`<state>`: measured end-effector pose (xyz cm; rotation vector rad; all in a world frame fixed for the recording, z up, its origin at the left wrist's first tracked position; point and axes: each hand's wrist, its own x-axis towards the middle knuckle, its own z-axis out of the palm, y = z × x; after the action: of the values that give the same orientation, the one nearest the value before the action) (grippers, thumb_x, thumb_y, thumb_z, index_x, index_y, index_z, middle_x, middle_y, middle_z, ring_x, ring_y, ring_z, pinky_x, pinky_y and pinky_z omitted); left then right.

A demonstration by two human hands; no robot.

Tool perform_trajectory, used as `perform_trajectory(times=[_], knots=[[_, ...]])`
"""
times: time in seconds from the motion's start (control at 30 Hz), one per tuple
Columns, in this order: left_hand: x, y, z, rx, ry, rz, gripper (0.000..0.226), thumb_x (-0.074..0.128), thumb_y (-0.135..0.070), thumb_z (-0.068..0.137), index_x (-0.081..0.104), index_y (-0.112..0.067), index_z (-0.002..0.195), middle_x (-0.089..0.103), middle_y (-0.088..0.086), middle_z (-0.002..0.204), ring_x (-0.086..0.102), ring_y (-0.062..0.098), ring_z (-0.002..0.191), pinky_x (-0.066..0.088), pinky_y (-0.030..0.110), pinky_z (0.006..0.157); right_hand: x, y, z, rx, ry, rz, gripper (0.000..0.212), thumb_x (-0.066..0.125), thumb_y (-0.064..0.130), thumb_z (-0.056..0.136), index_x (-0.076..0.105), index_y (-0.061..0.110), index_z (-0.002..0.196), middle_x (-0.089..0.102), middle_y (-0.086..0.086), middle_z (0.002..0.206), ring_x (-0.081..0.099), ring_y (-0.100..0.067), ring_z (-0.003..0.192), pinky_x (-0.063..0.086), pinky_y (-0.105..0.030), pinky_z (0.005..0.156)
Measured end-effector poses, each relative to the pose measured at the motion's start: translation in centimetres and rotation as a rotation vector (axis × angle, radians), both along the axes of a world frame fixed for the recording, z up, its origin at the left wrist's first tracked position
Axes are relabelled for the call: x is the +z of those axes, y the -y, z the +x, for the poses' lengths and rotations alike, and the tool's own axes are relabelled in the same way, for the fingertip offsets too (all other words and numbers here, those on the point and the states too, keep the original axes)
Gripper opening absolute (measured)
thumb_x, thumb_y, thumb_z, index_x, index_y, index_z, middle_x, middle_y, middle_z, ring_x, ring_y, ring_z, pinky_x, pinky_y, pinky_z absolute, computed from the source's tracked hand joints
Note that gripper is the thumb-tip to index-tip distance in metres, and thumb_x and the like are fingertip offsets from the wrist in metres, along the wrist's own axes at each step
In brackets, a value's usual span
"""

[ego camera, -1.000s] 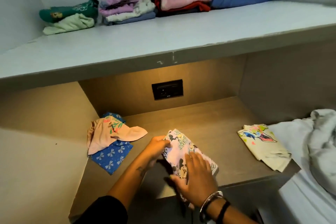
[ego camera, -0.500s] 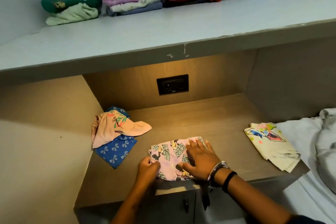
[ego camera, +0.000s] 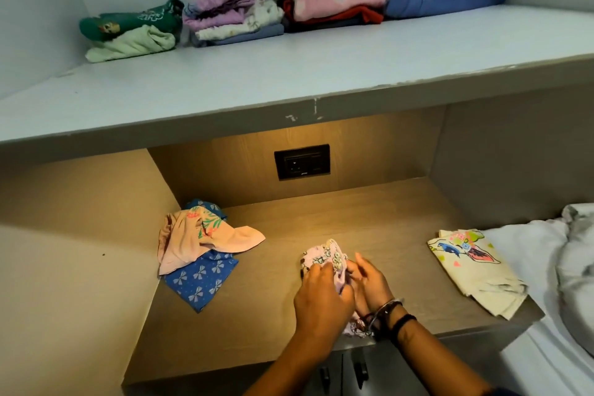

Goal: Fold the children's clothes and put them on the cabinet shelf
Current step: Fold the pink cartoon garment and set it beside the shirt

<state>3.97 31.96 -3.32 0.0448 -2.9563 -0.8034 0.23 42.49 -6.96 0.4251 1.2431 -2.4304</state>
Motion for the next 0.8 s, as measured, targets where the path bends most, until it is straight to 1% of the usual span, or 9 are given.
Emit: perform_trajectory(times=[0.07,0.17,0.23,0.3,0.4,0.47,0.6,0.7,0.8], knots=[[-0.8,-1.1,0.3,-0.081,0.083,-0.120,0.048,0.049,-0.042,0.088,0.050,-0.021,0.131,0.052,0.002,0.124,0.051,0.019,0.111,0.048,0.032,0.090,0.0,-0.7,-0.1,0.049,0.031,-0.031,0.065,0.036,0.059,0.095,0.070,0.005,0.109,0.073,-0.017,0.109,0.070,-0.030,0.100,0.057,-0.041,0.080],[-2.2,-1.4,1.2,-0.128,0.141,-0.190,0.057,0.053,-0.039,0.087,0.042,-0.019,0.139,0.048,0.003,0.126,0.047,0.021,0.115,0.045,0.033,0.097,0.0,-1.4,-0.3,0.106,0.040,0.164,0.033,0.057,0.035,0.094,0.068,0.006,0.107,0.077,-0.010,0.096,0.074,-0.024,0.087,0.059,-0.028,0.064],[-2.9,-1.1,1.8,-0.158,0.149,-0.173,0.064,0.057,-0.038,0.085,0.035,-0.022,0.144,0.046,0.001,0.126,0.046,0.019,0.116,0.044,0.032,0.099,-0.1,-0.9,-0.6,0.107,-0.024,0.471,0.016,0.064,0.010,0.088,0.069,0.005,0.102,0.076,-0.008,0.092,0.070,-0.027,0.086,0.058,-0.025,0.068],[-3.1,-0.9,2.2,-0.194,0.189,-0.088,0.065,0.062,-0.036,0.081,0.038,-0.026,0.141,0.045,-0.002,0.122,0.047,0.016,0.110,0.046,0.029,0.095,-0.1,-0.4,-0.8,0.108,-0.074,0.818,0.027,0.061,0.001,0.085,0.065,0.005,0.111,0.072,-0.012,0.106,0.067,-0.031,0.099,0.056,-0.036,0.087],[-2.9,-0.6,2.6,-0.227,0.282,0.018,0.055,0.070,-0.035,0.074,0.053,-0.024,0.125,0.046,-0.005,0.117,0.050,0.014,0.102,0.050,0.025,0.087,1.1,0.0,-0.2,0.252,-0.329,1.540,0.049,0.059,0.016,0.085,0.048,0.018,0.132,0.056,-0.005,0.127,0.052,-0.027,0.117,0.047,-0.038,0.095],[-3.0,-0.3,2.6,-0.200,0.332,0.206,0.045,0.073,-0.028,0.074,0.057,-0.024,0.116,0.048,-0.010,0.112,0.055,0.011,0.098,0.052,0.021,0.082,1.3,-0.2,0.7,0.256,-0.537,1.825,0.047,0.060,0.021,0.083,0.050,0.023,0.128,0.052,-0.002,0.123,0.047,-0.024,0.112,0.045,-0.037,0.091],[-2.4,1.7,2.1,0.170,0.208,0.694,0.026,0.058,0.000,0.090,0.063,-0.023,0.102,0.057,-0.008,0.105,0.060,0.010,0.090,0.053,0.015,0.061,1.8,-0.8,1.9,0.316,-0.639,1.812,0.016,0.053,0.020,0.087,0.066,0.020,0.096,0.057,0.000,0.107,0.050,-0.022,0.103,0.045,-0.033,0.083],[-1.7,3.2,0.4,0.449,0.325,0.860,0.019,0.043,-0.001,0.095,0.058,-0.013,0.090,0.060,0.007,0.084,0.057,0.020,0.070,0.049,0.030,0.057,2.2,-0.6,2.7,0.448,-0.570,1.757,0.032,0.039,0.033,0.090,0.066,0.017,0.096,0.063,-0.004,0.108,0.054,-0.022,0.100,0.046,-0.034,0.080],[-0.7,3.3,-1.0,0.389,0.604,0.984,0.023,0.035,-0.007,0.092,0.053,-0.009,0.078,0.051,0.011,0.067,0.046,0.021,0.055,0.038,0.027,0.050,2.2,1.0,3.8,0.452,-0.501,1.830,0.058,0.029,0.058,0.082,0.061,0.017,0.107,0.059,-0.008,0.115,0.052,-0.026,0.106,0.044,-0.041,0.086]])
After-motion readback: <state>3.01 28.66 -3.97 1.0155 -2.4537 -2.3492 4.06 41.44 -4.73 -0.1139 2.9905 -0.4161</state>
